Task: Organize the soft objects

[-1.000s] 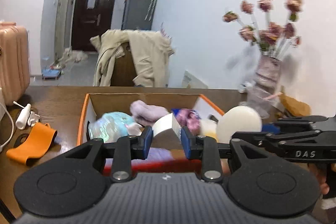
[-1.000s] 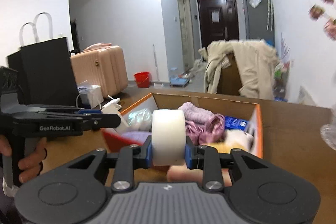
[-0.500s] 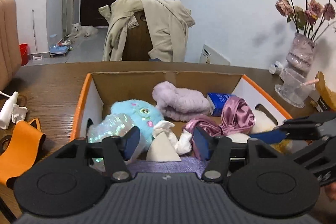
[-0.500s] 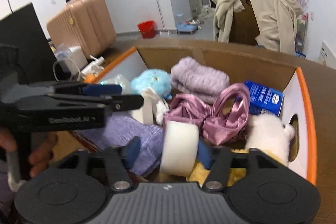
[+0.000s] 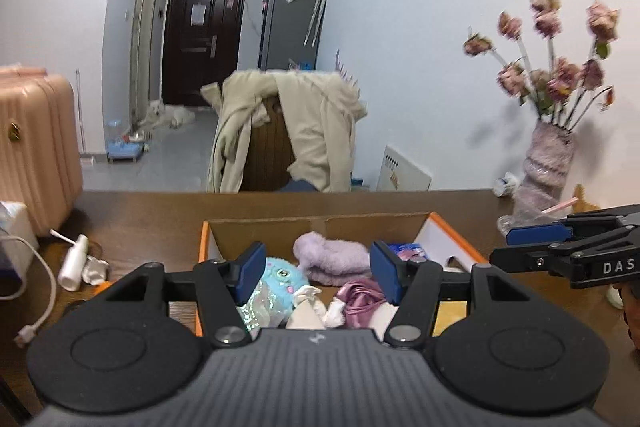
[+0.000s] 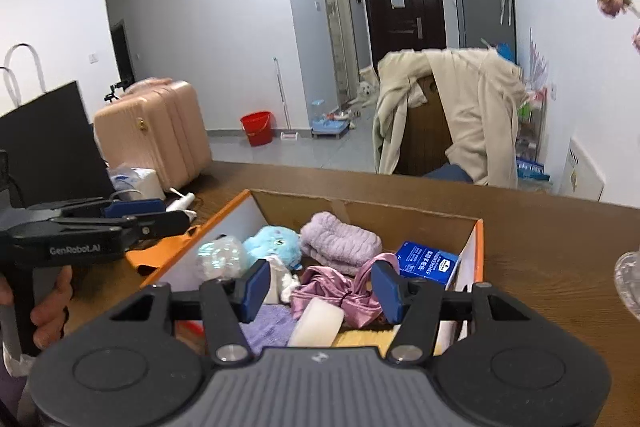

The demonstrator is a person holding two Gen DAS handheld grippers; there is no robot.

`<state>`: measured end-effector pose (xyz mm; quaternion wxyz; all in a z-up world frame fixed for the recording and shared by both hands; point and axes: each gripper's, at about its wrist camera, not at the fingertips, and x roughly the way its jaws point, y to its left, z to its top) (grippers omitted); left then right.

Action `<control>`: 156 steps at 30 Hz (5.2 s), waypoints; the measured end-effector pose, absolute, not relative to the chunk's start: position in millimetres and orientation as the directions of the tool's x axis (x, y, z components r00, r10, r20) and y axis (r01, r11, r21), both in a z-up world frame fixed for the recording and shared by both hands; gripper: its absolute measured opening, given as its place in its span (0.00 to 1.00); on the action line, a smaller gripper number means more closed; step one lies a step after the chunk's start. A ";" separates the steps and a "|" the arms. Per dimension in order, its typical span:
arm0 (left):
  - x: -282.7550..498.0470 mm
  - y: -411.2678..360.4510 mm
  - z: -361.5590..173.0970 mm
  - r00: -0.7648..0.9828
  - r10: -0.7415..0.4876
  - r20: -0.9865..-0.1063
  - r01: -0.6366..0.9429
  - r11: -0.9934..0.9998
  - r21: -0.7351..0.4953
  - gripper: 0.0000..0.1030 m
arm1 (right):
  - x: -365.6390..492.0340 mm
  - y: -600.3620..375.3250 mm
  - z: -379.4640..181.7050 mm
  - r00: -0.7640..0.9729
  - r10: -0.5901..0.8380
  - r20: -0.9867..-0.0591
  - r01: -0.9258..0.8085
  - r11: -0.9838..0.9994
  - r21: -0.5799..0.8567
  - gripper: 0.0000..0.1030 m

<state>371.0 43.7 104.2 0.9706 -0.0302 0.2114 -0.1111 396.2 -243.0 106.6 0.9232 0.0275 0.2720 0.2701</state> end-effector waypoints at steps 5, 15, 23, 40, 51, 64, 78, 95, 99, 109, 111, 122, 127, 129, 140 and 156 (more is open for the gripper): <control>300.3 39.7 124.2 0.910 -0.235 -0.340 0.225 0.972 -0.071 0.66 | 340.1 -258.5 126.7 0.747 0.509 -0.427 -0.483 0.857 0.178 0.55; 154.5 25.4 92.5 0.941 -0.172 -0.291 0.172 0.985 -0.024 0.80 | 218.1 -271.8 102.0 0.774 0.510 -0.375 -0.477 0.859 0.183 0.64; 107.1 32.1 64.2 0.922 -0.137 -0.363 0.116 0.990 -0.078 0.80 | 159.2 -292.9 65.9 0.766 0.485 -0.421 -0.427 0.874 0.230 0.66; 218.9 -21.5 44.0 0.848 -0.275 -0.454 0.241 0.962 -0.131 0.73 | 243.2 -306.9 19.0 0.769 0.455 -0.450 -0.318 0.882 0.348 0.64; 349.6 -48.0 -1.0 0.746 -0.456 -0.486 0.282 0.877 -0.390 0.35 | 349.2 -300.5 -13.6 0.766 0.484 -0.422 -0.277 0.842 0.463 0.27; 292.7 -16.4 -21.2 0.666 -0.554 -0.499 0.360 0.825 -0.436 0.59 | 284.4 -309.7 -32.4 0.655 0.582 -0.482 -0.357 0.800 0.481 0.45; 269.4 -15.6 -20.5 0.674 -0.517 -0.527 0.291 0.842 -0.454 0.41 | 276.8 -275.0 -21.4 0.657 0.550 -0.516 -0.296 0.817 0.494 0.28; 189.4 41.9 39.7 0.797 -0.476 -0.373 0.304 0.848 -0.434 0.41 | 203.2 -216.3 52.0 0.719 0.558 -0.415 -0.405 0.821 0.403 0.27; 216.4 46.2 45.2 0.797 -0.482 -0.365 0.307 0.842 -0.443 0.41 | 224.8 -214.1 58.7 0.724 0.554 -0.411 -0.408 0.825 0.391 0.27; 389.3 31.8 86.1 0.828 -0.418 -0.373 0.309 0.896 -0.320 0.39 | 394.6 -213.8 89.9 0.755 0.531 -0.385 -0.407 0.840 0.359 0.27; 427.2 26.8 81.9 0.832 -0.390 -0.394 0.283 0.910 -0.302 0.39 | 432.4 -207.9 87.0 0.760 0.510 -0.403 -0.405 0.856 0.322 0.27; 541.4 7.8 20.0 0.716 -0.310 -0.625 0.200 0.950 -0.241 0.37 | 549.4 -187.7 18.5 0.659 0.475 -0.584 -0.377 0.880 0.289 0.27; 530.9 9.6 13.6 0.669 -0.309 -0.676 0.214 0.951 -0.223 0.37 | 543.9 -186.8 11.9 0.574 0.499 -0.649 -0.401 0.862 0.309 0.27; 526.2 11.2 13.2 0.658 -0.313 -0.685 0.216 0.950 -0.226 0.37 | 541.9 -187.8 12.2 0.544 0.511 -0.666 -0.406 0.855 0.324 0.27; 526.2 11.7 10.3 0.644 -0.276 -0.714 0.153 0.960 -0.233 0.40 | 542.2 -184.5 8.9 0.561 0.473 -0.679 -0.361 0.878 0.314 0.30; 351.9 22.5 146.3 0.822 -0.199 -0.533 0.203 0.978 -0.052 0.63 | 370.6 -250.7 149.6 0.764 0.391 -0.514 -0.348 0.920 0.182 0.39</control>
